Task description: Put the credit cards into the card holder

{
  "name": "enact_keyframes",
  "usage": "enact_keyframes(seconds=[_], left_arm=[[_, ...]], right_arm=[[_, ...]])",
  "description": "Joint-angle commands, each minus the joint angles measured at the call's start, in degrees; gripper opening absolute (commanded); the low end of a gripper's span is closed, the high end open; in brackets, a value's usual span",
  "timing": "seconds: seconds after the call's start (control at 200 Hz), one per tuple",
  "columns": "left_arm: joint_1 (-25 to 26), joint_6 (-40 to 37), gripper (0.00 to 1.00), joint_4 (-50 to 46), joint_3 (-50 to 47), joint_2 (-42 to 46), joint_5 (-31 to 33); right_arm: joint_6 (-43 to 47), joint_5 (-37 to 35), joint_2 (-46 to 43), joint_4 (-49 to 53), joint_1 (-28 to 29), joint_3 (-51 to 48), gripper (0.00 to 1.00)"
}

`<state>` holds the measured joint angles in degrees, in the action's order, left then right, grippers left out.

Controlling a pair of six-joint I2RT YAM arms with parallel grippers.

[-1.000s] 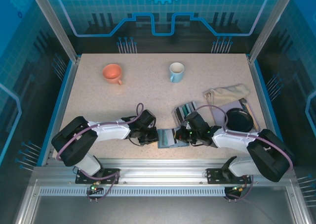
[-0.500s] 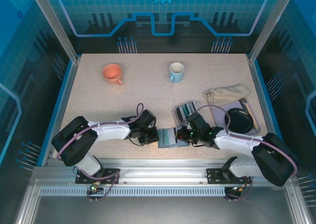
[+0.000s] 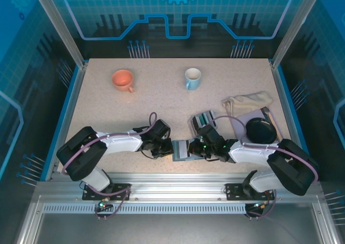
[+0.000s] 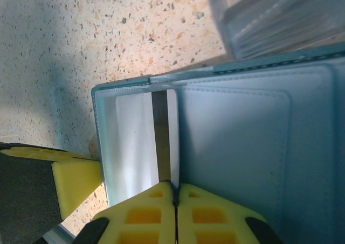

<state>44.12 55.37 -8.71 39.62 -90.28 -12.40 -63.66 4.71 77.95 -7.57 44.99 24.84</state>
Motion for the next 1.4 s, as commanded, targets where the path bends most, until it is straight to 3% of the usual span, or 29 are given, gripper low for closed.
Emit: enact_keyframes(seconds=[0.0,0.24,0.415,0.55,0.71,0.9,1.205,1.396], left_arm=[[1.58,0.35,0.1,2.41,0.37,-2.36,-0.75],[1.62,0.27,0.1,2.12,0.21,-1.96,-0.49],[1.63,0.09,0.09,2.1,0.11,-2.27,-0.53],[1.64,0.08,0.1,2.38,0.26,-2.44,-0.73],[1.6,0.06,0.1,2.42,0.53,-2.62,-0.73],[1.65,0.08,0.1,2.29,0.73,-2.64,-0.61],[1.58,0.17,0.12,-2.91,0.88,1.15,4.64],[1.57,0.02,0.15,-6.39,1.76,4.36,7.64]], right_arm=[[-0.94,-0.46,2.68,0.46,2.0,1.25,0.09],[2.3,-0.71,1.89,7.53,2.39,4.4,0.22],[4.63,-0.13,0.9,11.61,1.06,4.87,0.26],[5.1,1.38,2.02,10.96,0.71,4.94,0.24],[6.86,5.42,5.08,8.08,0.83,7.04,0.12],[7.9,7.95,7.82,8.11,1.81,10.66,0.13],[12.38,-1.81,-0.73,23.92,0.65,12.78,0.27],[14.99,-2.63,-1.24,27.62,-0.95,12.17,0.23]])
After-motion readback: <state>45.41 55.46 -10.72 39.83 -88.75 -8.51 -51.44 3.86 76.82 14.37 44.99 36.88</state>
